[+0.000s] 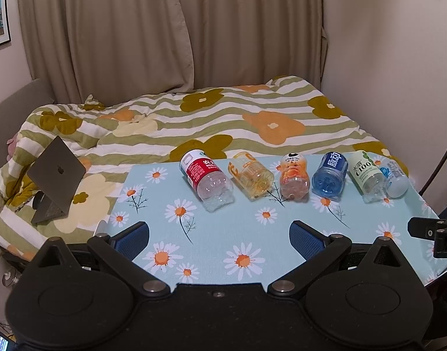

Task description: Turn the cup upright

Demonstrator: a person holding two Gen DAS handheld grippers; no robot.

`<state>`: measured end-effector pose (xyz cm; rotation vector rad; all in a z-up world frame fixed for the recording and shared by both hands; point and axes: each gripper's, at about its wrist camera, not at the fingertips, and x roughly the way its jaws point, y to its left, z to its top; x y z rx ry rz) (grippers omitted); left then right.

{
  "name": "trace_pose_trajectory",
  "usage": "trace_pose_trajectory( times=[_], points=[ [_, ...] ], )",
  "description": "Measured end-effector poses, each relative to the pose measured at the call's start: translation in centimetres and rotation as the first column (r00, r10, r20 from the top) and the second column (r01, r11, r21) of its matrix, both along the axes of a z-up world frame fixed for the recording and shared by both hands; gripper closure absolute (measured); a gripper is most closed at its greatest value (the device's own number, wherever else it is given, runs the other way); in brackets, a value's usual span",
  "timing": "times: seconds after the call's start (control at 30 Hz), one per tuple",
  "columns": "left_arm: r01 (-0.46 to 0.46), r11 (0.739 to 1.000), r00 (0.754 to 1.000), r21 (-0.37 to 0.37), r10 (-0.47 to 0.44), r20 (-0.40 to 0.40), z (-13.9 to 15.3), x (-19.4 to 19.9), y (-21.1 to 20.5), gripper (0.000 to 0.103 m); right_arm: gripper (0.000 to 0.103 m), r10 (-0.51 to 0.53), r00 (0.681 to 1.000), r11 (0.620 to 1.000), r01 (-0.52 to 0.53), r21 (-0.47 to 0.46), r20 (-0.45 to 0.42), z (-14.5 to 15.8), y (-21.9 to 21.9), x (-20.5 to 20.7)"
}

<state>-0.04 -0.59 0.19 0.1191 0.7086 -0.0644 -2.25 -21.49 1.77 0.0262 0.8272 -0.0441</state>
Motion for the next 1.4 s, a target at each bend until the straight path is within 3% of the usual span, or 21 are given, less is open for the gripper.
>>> trace_pose_trajectory(
  times=[1.4],
  points=[
    [-0.001,1.000,1.000,-0.003,0.001,0.005,0.21,-0.26,0.82,0.000,0.000,-0.001,1.000,1.000,0.001,0.004,0.000,0.06,0.10,-0.02]
  ],
)
